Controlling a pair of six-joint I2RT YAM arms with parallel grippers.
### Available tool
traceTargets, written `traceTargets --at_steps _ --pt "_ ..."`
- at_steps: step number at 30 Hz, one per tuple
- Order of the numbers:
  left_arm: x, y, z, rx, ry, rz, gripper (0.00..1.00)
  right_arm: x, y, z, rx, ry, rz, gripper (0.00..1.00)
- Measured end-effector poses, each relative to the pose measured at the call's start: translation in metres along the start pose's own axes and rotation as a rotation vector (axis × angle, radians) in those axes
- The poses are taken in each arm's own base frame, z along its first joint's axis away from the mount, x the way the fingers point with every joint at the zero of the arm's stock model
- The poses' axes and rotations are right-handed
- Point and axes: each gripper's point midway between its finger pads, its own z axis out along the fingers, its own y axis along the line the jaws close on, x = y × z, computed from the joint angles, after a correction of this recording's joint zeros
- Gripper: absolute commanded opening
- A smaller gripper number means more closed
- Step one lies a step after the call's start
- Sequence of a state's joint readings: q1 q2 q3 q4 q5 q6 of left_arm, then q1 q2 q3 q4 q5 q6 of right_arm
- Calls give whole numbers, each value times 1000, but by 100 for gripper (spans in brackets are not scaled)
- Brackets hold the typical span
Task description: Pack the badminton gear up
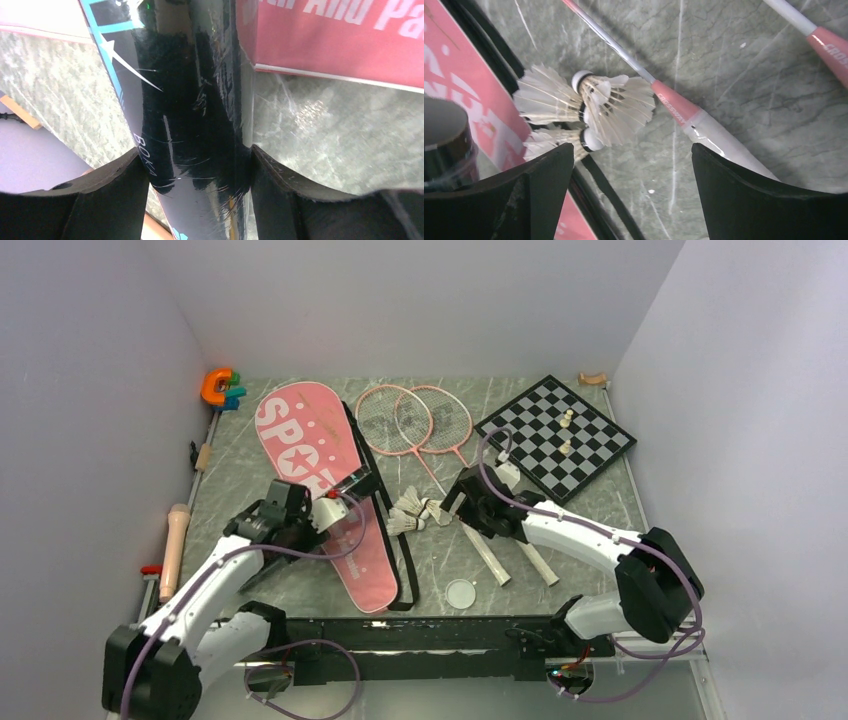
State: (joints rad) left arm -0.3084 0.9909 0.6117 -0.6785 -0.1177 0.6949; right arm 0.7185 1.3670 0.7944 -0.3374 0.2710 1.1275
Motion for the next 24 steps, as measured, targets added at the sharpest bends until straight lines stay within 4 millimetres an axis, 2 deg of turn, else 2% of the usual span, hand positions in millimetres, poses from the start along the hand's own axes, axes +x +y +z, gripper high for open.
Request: traceTargets --at_steps 5,9,13,20,24 --pt "-3 -3 -23 -15 -79 1 2 -10 13 4 -44 -18 125 84" --pt "4 -13 -29 23 -70 7 2 -16 23 11 -78 -19 206 78" --pt "9 -20 -36 40 -76 12 2 -14 24 22 -78 9 257 73" --pt "-1 -16 -66 -49 -246 94 0 -6 25 32 -83 42 306 64" --pt "-9 -19 -83 -95 -361 191 0 -6 30 37 -98 43 322 51"
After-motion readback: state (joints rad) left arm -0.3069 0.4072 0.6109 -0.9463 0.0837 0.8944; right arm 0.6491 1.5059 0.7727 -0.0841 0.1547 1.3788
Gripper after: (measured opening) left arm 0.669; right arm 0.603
